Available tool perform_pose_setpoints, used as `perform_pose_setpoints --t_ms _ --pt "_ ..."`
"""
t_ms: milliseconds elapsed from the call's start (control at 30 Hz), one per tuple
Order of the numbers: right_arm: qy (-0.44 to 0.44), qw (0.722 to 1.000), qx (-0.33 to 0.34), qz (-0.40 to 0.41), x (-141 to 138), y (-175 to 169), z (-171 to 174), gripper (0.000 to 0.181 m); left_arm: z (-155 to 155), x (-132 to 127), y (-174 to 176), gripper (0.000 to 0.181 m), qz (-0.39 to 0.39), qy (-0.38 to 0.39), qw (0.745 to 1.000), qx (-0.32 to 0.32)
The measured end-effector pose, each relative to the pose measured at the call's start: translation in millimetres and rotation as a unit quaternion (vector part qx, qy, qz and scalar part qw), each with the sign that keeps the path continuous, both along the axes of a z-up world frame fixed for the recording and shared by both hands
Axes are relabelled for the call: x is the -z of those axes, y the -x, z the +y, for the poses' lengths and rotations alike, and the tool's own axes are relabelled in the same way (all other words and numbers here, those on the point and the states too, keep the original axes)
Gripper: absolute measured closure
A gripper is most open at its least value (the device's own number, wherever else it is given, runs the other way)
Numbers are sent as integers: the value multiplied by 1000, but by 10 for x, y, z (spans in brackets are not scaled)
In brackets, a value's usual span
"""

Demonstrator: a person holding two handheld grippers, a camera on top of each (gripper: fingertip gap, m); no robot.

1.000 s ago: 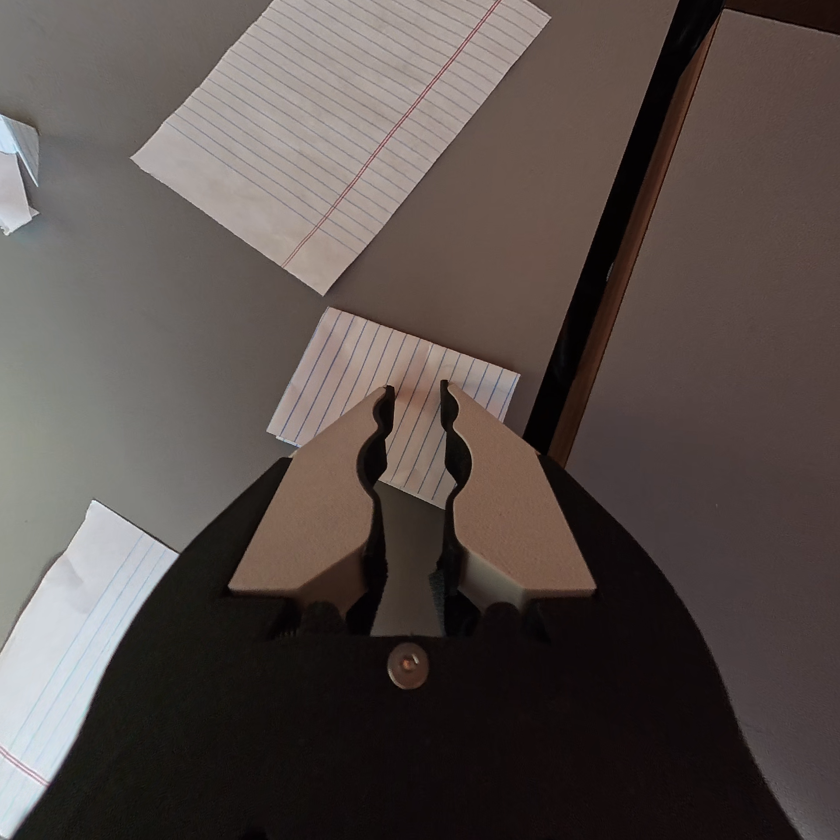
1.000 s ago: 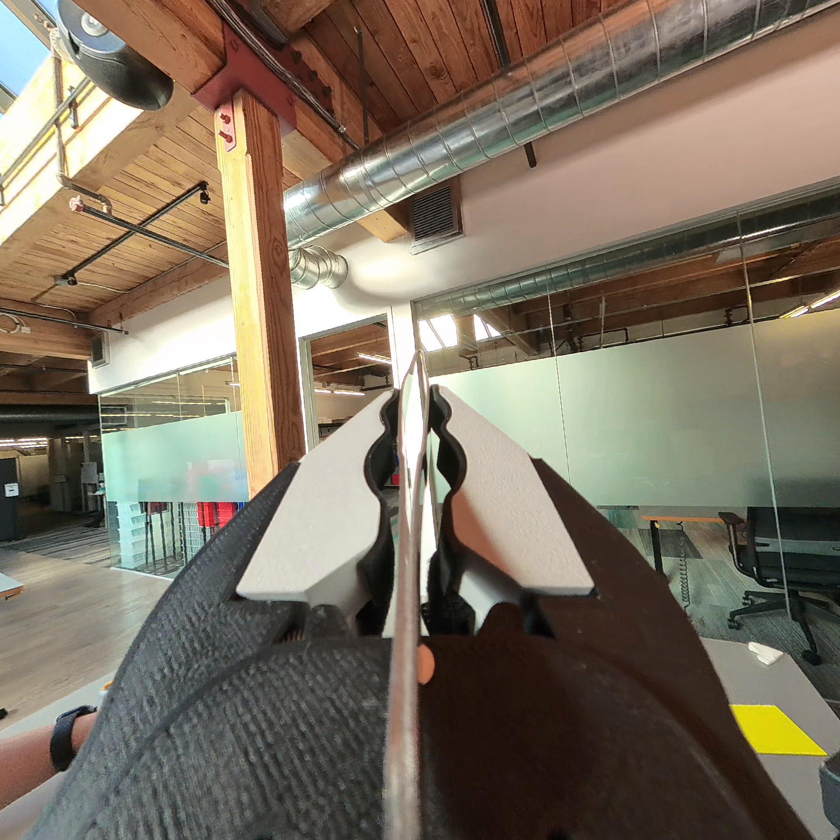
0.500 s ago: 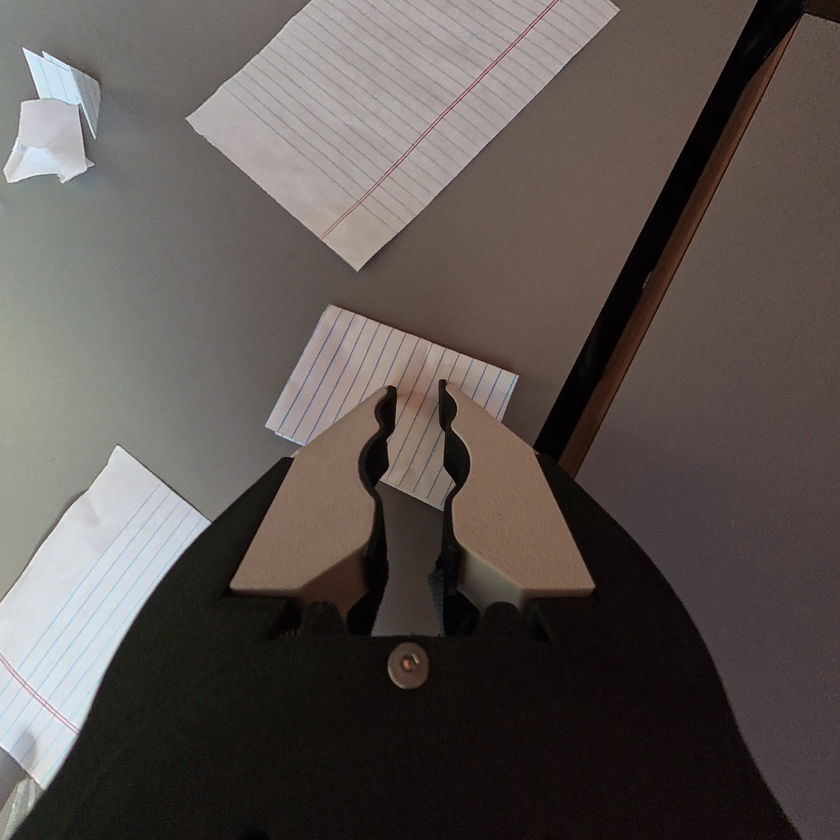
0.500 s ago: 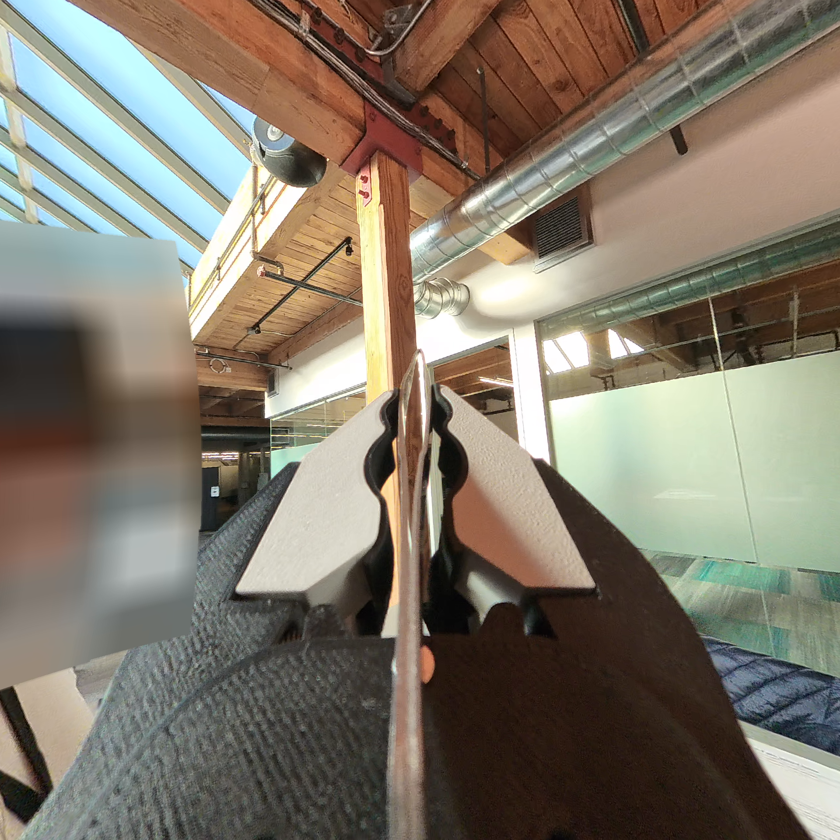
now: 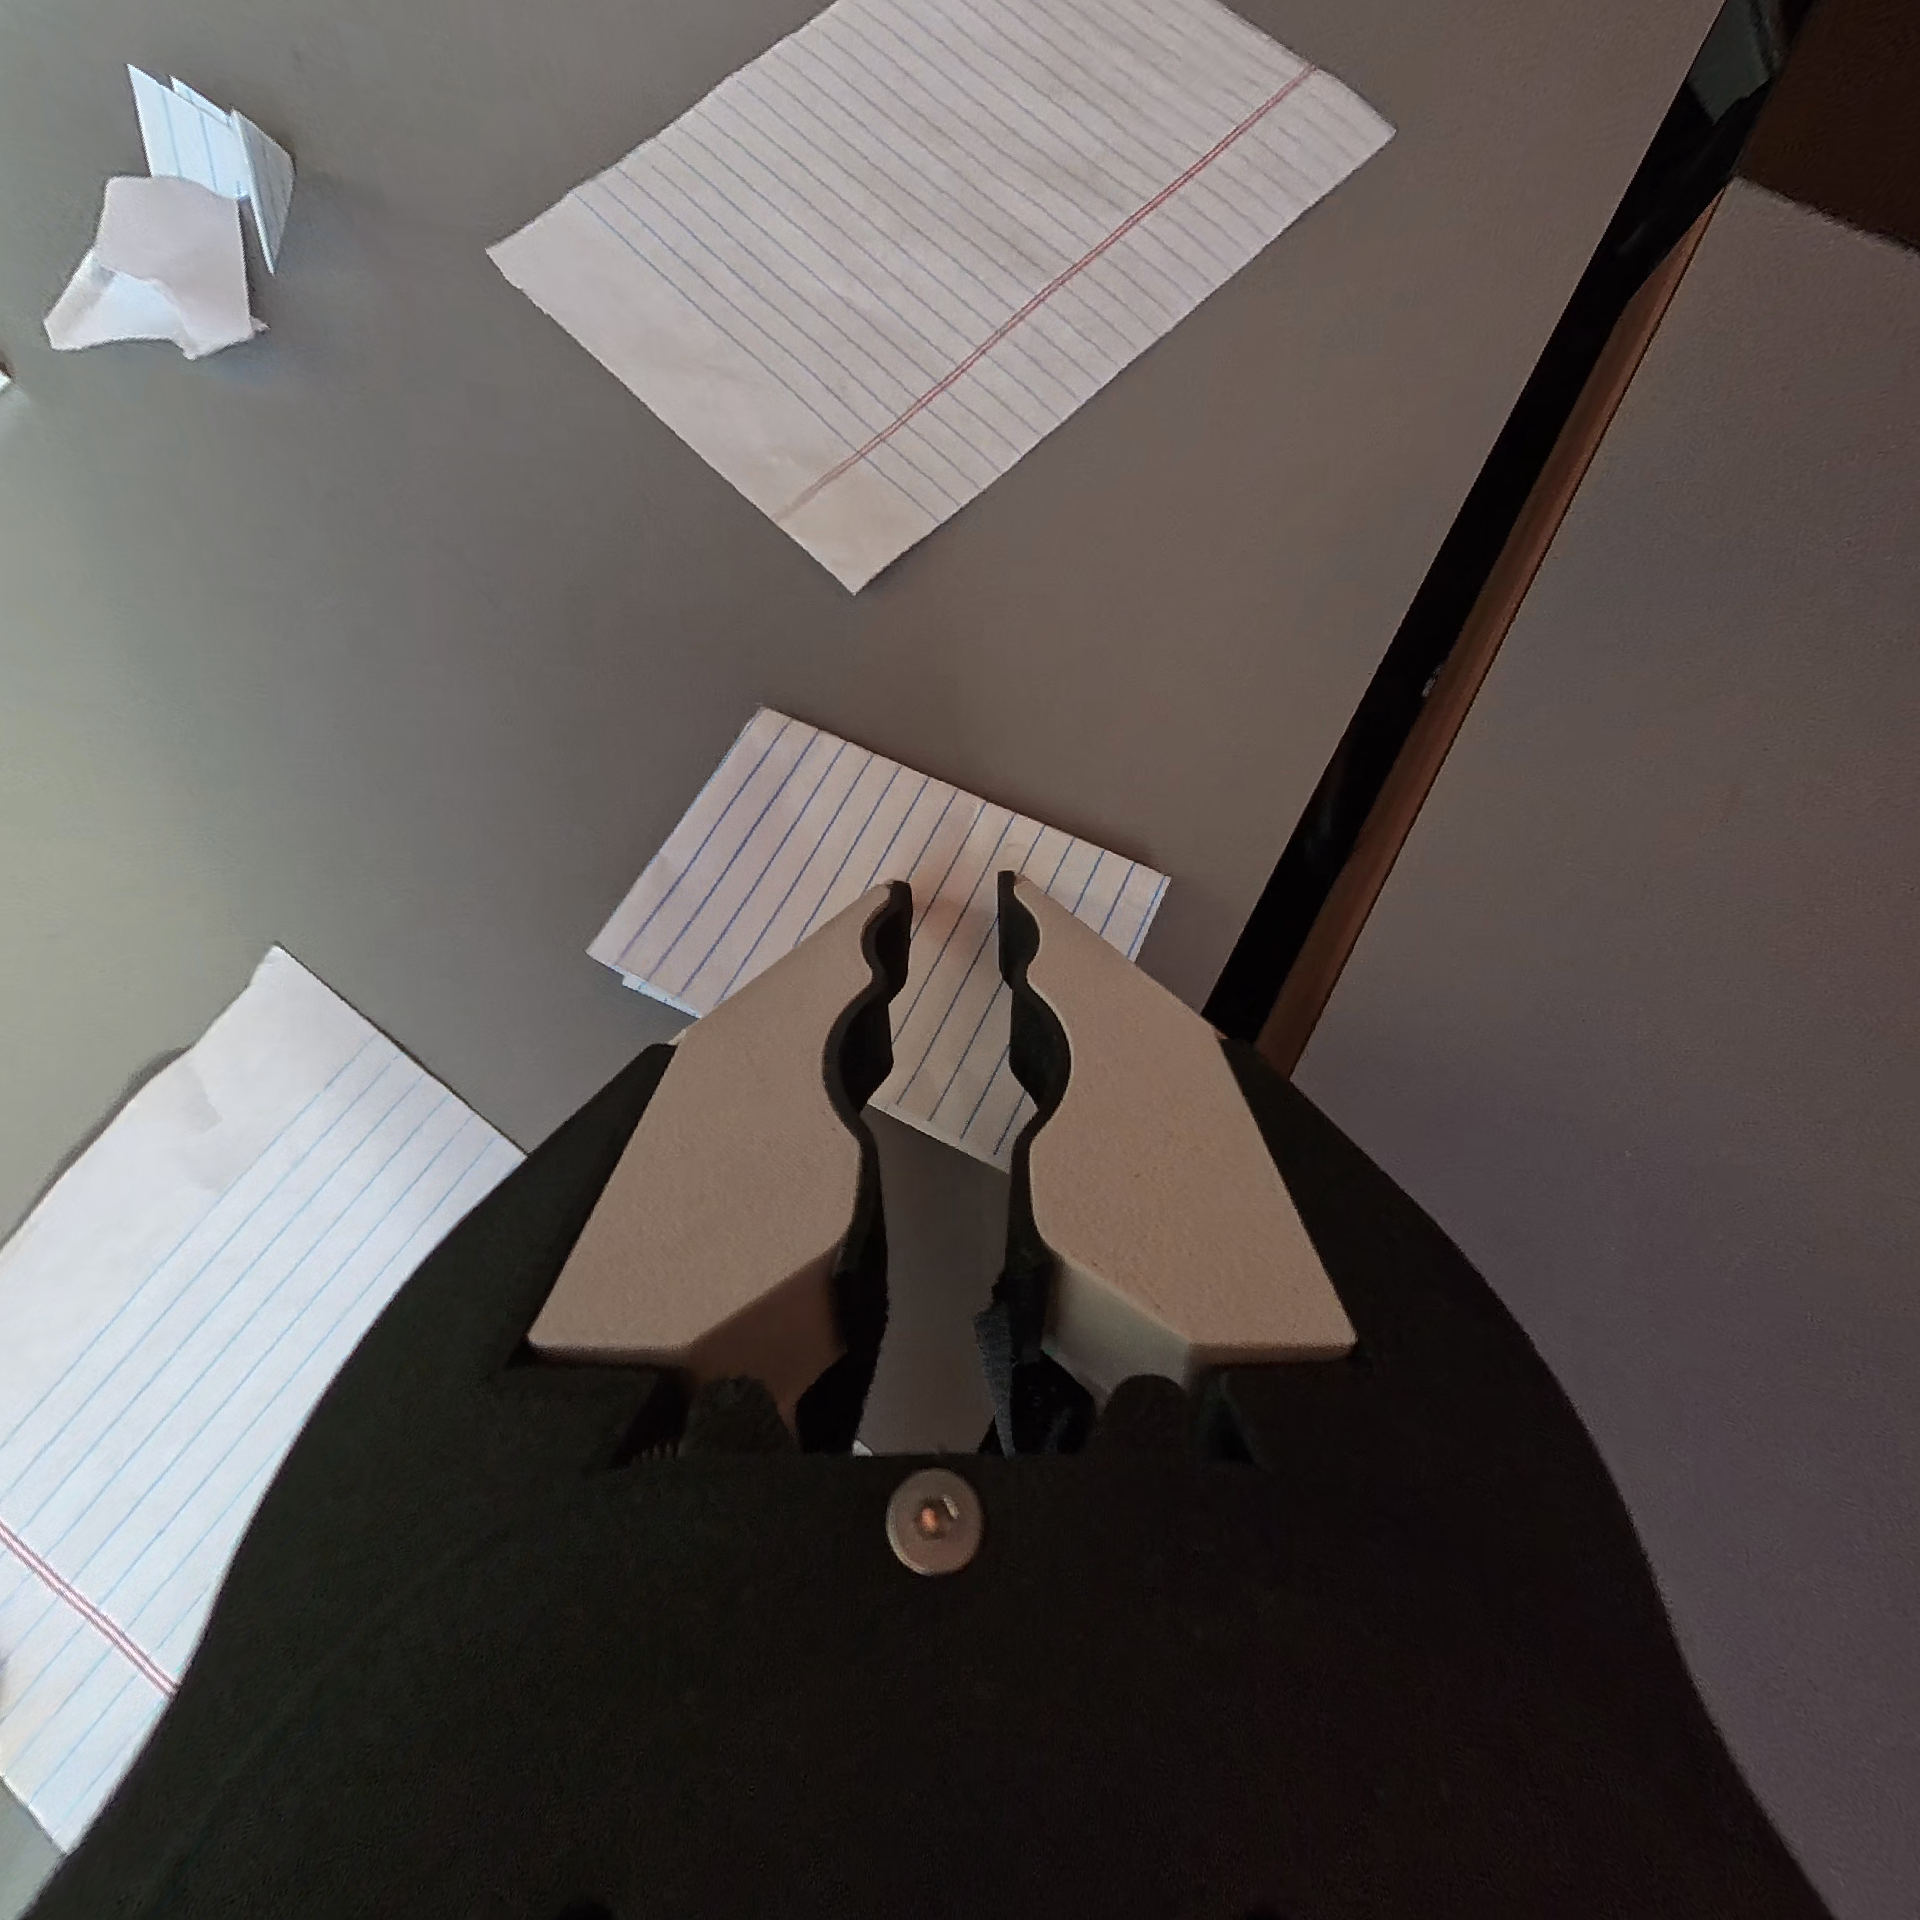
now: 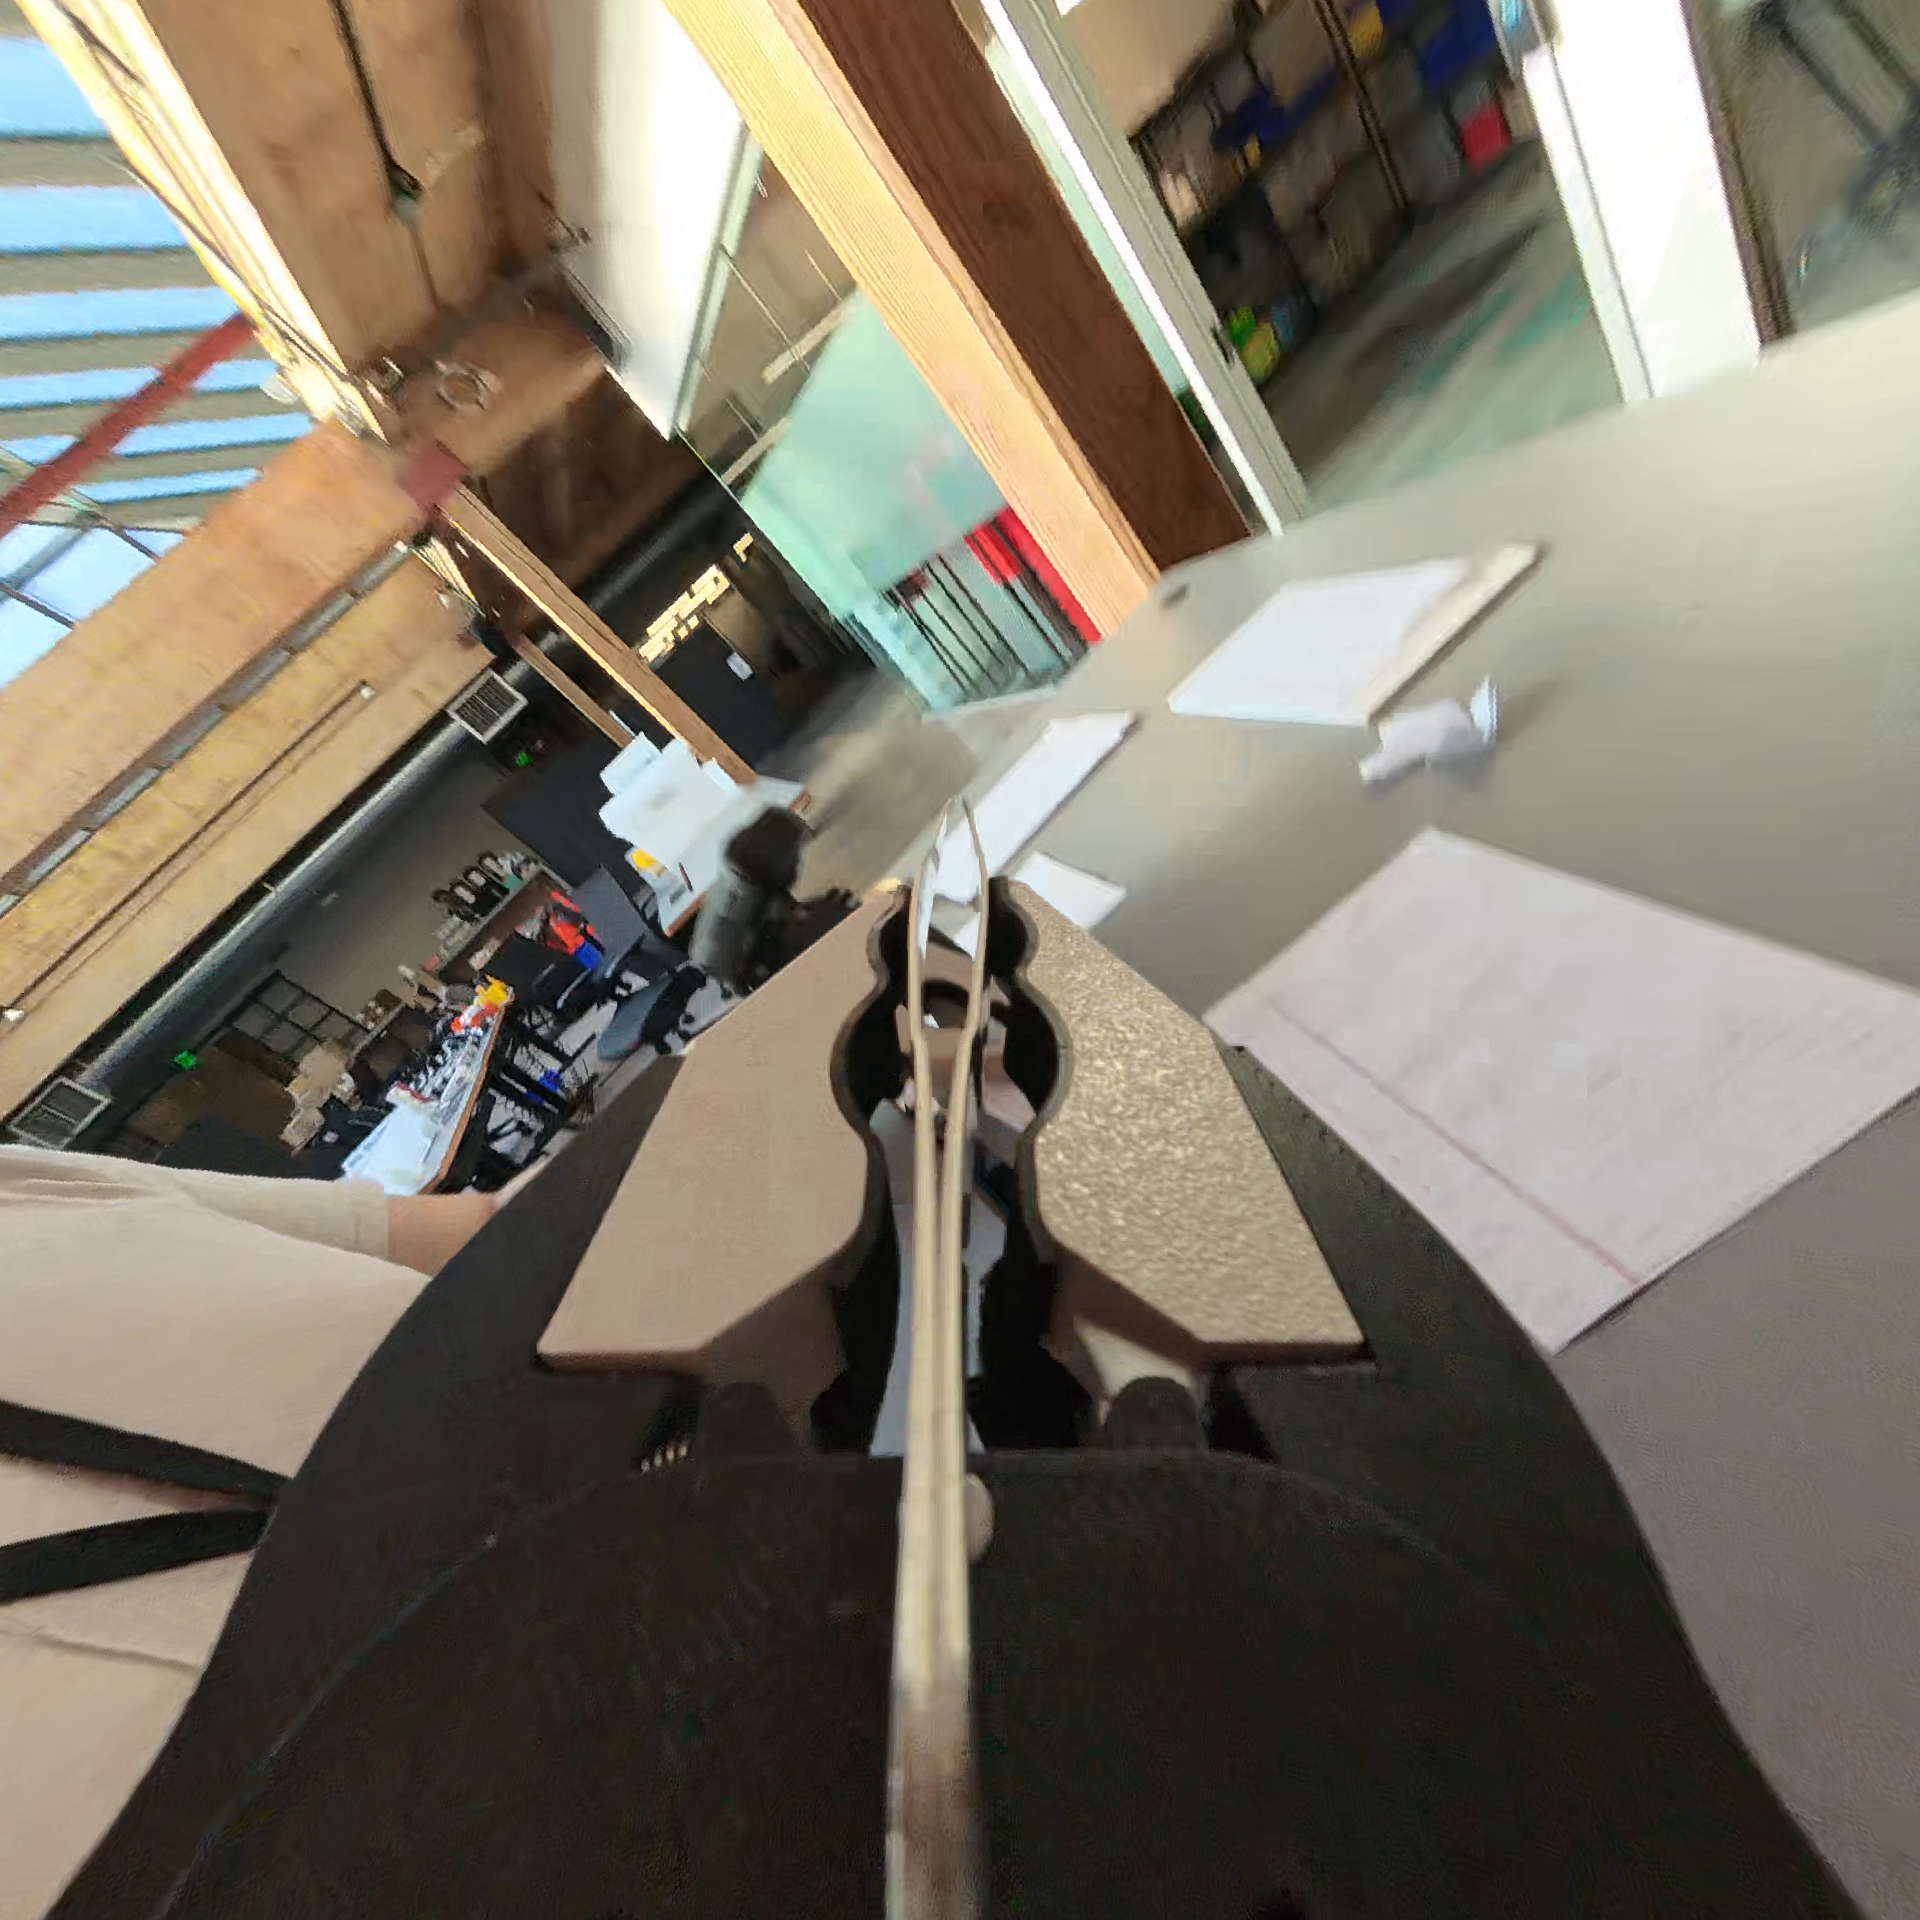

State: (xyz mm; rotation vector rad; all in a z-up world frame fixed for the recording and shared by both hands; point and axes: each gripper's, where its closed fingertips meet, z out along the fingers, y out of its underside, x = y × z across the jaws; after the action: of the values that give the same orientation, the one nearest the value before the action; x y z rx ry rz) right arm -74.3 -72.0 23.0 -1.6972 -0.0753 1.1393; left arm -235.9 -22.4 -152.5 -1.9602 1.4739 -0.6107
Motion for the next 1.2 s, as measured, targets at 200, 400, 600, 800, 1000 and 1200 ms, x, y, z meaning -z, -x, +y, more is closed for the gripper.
perform_pose_setpoints --t_ms 200,400,600,800,1000,1200 --pt "108 994 -30 14 832 382 239 168 432 -380 97 149 -31 -14 999 17" --pt "137 990 -25 18 1118 463 308 166 688 -412 -88 141 42 -5 993 108" --pt "122 992 -37 8 1204 543 292 165 729 19 34 138 193 133 960 155" --pt "-48 998 29 -32 91 280 694 171 619 33 98 166 169 225 947 153" --pt "-291 949 42 -116 -2583 788 1245 169 455 -100 121 181 116 283 943 132" --pt "-267 935 -10 -232 -2373 1103 1215 167 463 -241 104 181 53 278 956 81"
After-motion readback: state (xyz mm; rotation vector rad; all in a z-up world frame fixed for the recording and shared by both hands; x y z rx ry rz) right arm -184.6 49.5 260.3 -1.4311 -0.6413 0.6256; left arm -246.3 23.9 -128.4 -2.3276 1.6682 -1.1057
